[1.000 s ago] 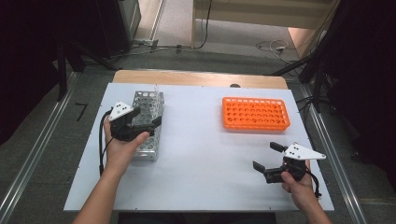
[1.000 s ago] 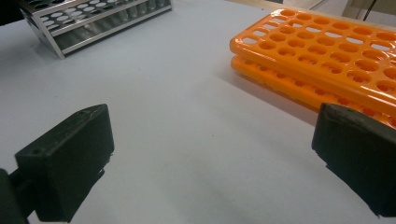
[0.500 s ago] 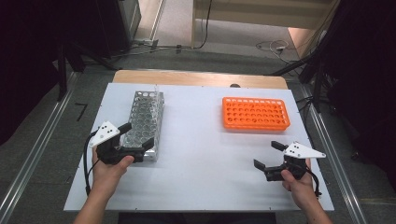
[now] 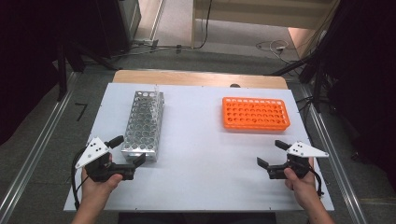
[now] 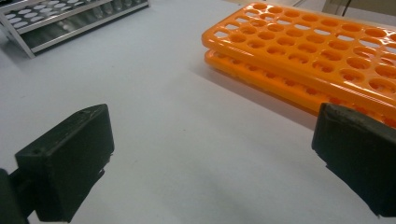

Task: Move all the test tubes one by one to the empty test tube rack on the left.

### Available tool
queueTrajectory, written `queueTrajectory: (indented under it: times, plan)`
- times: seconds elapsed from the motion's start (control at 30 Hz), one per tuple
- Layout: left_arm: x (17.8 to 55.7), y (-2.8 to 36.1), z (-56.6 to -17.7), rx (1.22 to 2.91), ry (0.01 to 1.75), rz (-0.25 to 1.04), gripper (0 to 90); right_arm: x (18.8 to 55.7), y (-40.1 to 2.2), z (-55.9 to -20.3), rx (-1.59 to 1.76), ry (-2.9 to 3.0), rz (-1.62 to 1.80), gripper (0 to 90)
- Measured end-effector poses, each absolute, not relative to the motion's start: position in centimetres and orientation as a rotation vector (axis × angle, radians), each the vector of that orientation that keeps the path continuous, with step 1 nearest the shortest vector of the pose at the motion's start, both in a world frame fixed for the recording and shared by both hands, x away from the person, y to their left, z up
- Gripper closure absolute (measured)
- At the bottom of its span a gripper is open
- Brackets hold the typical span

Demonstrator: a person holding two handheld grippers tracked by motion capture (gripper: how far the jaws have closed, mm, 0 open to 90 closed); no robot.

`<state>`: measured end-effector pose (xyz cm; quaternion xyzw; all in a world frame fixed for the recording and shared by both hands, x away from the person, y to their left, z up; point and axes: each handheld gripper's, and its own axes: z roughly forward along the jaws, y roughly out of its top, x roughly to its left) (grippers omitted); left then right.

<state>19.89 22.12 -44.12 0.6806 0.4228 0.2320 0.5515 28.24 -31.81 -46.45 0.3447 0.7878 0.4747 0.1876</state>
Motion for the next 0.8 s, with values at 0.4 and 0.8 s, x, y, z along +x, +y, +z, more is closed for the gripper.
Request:
queueTrajectory:
  times: [0.4, 0.8]
  plan:
    - [18.7, 24.7, -45.4, 1.562, 0.993, 0.541, 0.0, 28.7, -33.3, -46.8, 1.013, 2.170, 1.323, 0.0]
    - [18.9, 24.7, -45.7, 1.570, 1.011, 0.548, 0.0, 28.8, -33.4, -46.9, 1.025, 2.164, 1.321, 0.0]
